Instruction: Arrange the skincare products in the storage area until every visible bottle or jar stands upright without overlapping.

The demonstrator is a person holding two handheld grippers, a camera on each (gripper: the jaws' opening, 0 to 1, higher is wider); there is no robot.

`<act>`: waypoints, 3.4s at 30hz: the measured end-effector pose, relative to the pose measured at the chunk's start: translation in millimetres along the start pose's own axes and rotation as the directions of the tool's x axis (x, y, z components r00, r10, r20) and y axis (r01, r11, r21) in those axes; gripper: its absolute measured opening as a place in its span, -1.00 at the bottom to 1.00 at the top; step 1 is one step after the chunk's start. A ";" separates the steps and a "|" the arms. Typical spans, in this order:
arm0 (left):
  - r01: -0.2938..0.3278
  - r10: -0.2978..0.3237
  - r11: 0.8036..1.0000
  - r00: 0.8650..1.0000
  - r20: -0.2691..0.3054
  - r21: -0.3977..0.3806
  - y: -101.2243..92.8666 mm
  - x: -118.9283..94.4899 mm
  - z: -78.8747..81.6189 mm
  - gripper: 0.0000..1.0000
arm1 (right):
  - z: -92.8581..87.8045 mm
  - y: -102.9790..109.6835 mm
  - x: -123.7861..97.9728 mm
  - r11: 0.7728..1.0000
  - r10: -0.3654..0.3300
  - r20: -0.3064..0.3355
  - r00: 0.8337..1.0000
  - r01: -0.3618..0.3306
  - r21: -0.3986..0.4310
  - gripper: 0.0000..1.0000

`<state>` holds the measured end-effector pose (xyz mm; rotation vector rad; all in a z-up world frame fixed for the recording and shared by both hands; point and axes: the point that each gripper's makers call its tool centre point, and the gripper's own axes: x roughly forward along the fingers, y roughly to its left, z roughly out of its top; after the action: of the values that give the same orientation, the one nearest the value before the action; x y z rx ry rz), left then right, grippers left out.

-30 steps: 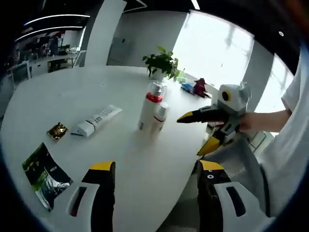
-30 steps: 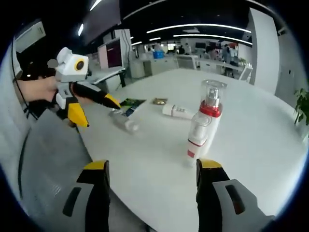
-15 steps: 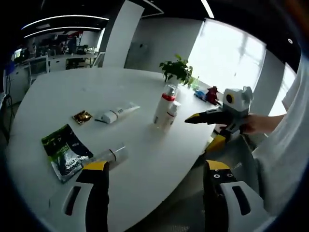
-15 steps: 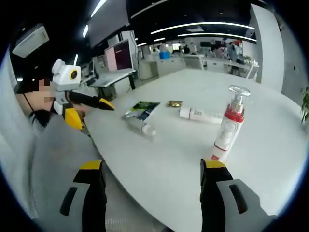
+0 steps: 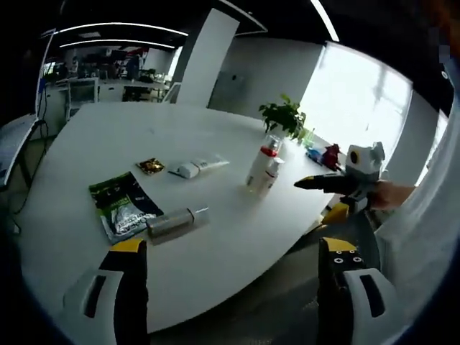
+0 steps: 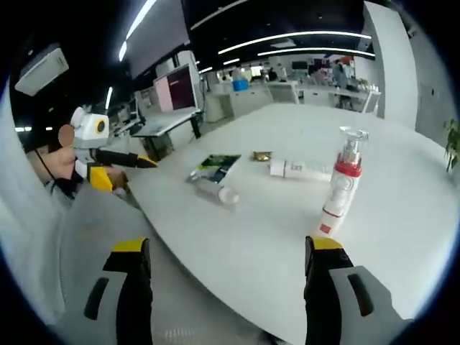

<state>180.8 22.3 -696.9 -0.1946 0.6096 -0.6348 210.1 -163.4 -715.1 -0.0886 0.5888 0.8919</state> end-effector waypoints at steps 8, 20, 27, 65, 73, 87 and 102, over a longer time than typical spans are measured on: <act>-0.023 0.023 1.000 1.000 -0.012 -0.019 6.0 -5.6 -9.5 0.98 | -2.7 5.2 2.0 0.998 0.014 -0.014 1.000 -0.015 -0.064 0.99; -0.035 0.035 0.999 0.999 -0.015 -0.020 10.7 -5.0 -12.5 0.98 | -5.5 -2.8 3.6 0.999 0.004 -0.002 1.000 -0.004 -0.033 0.99; -0.046 0.046 0.998 0.999 0.003 0.033 10.2 -1.1 -1.7 0.83 | -4.5 -4.7 2.0 1.000 -0.006 0.013 1.000 0.006 -0.021 0.99; 0.063 0.022 0.946 0.966 -0.258 0.317 22.1 81.9 49.0 0.63 | -5.6 -11.9 -4.5 0.998 -0.050 0.021 0.999 0.049 0.026 0.86; 0.114 -0.028 0.943 0.964 -0.266 0.313 11.5 107.7 68.5 0.60 | -7.7 -16.3 -6.6 0.996 -0.069 0.016 0.998 0.068 0.055 0.80; 0.157 -0.022 0.918 0.937 -0.347 0.364 29.0 145.6 83.1 0.73 | -8.9 -27.0 -9.0 0.989 -0.131 0.012 0.991 0.130 0.067 0.82; 0.218 -0.006 0.879 0.893 -0.449 0.424 45.6 194.0 101.1 0.63 | -6.8 -40.0 -13.2 0.976 -0.185 0.040 0.982 0.179 0.123 0.80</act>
<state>386.7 -60.5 -722.8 0.3814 0.8617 -0.9353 230.9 -200.3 -720.7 -0.0114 0.5745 0.6780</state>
